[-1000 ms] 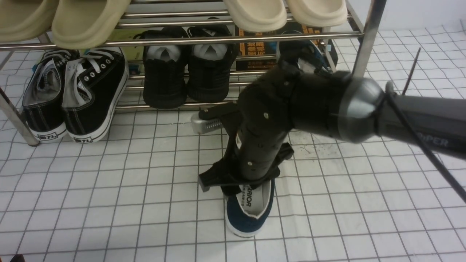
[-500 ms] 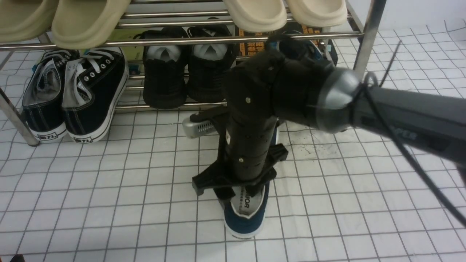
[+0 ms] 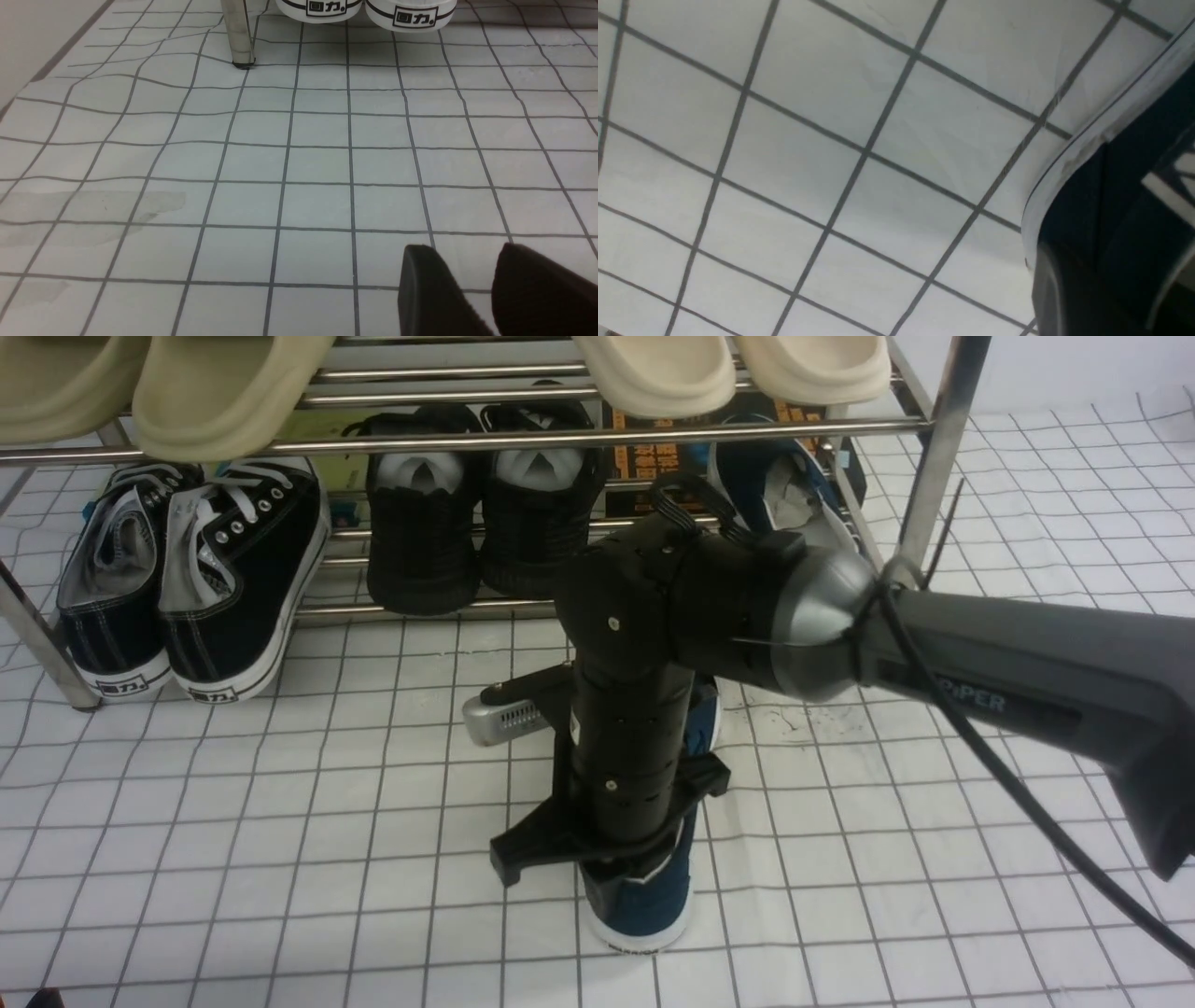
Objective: Take the shoes off the shelf with your hand from the white checkered tablecloth.
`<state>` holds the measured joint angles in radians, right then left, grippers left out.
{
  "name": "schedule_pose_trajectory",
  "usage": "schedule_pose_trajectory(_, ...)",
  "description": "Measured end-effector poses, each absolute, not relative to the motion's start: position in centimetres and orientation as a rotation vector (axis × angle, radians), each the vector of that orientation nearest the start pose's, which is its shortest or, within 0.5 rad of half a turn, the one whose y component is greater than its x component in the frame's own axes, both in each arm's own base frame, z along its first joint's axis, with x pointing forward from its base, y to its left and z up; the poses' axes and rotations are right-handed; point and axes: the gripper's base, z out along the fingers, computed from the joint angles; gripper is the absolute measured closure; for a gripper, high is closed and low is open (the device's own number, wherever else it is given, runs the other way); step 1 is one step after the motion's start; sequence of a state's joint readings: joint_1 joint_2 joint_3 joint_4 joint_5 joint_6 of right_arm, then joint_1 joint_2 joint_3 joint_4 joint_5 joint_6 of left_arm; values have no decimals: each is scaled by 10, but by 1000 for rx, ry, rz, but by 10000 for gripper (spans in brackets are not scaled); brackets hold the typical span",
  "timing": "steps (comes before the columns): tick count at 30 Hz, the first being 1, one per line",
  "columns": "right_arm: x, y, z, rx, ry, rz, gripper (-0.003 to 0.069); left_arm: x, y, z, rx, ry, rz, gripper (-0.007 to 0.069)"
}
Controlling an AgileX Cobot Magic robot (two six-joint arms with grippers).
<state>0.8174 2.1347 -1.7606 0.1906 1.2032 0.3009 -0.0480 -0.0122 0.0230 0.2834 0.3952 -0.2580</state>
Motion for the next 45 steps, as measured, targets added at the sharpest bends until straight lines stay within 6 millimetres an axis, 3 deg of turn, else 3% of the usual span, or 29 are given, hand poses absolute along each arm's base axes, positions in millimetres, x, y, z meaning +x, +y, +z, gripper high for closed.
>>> schedule_pose_trajectory(5,288,330,204,-713,3072,309,493,52,7,172,-25,1874,71,384)
schedule_pose_trajectory(9,293,334,221,-730,3010,324,255,52,7,172,-25,1874,71,384)
schedule_pose_trajectory(10,293,334,221,-733,3009,324,245,52,7,172,-25,1874,71,384)
schedule_pose_trajectory(12,299,338,240,-782,2918,346,134,52,7,172,-25,1874,71,384)
schedule_pose_trajectory(16,308,341,271,-804,2787,348,53,52,7,172,-25,1874,71,384)
schedule_pose_trajectory(19,319,332,292,-804,2686,274,68,52,7,172,-25,1874,71,384)
schedule_pose_trajectory(21,332,320,300,-774,2649,208,134,52,7,172,-25,1874,71,384)
schedule_pose_trajectory(23,347,304,301,-720,2649,158,247,52,7,172,-25,1874,71,384)
schedule_pose_trajectory(25,364,283,300,-648,2662,119,417,52,7,172,-25,1874,71,384)
schedule_pose_trajectory(28,385,252,300,-542,2684,84,616,52,7,172,-25,1874,71,384)
schedule_pose_trajectory(30,397,233,300,-480,2695,59,664,52,7,172,-25,1874,71,384)
schedule_pose_trajectory(33,406,217,300,-430,2701,43,648,52,7,172,-25,1874,71,384)
schedule_pose_trajectory(36,413,207,301,-396,2692,40,585,52,7,172,-25,1874,71,384)
schedule_pose_trajectory(40,419,202,302,-375,2658,46,386,52,7,172,-25,1874,71,384)
schedule_pose_trajectory(45,426,200,294,-391,2632,-18,240,52,7,172,-25,1874,71,384)
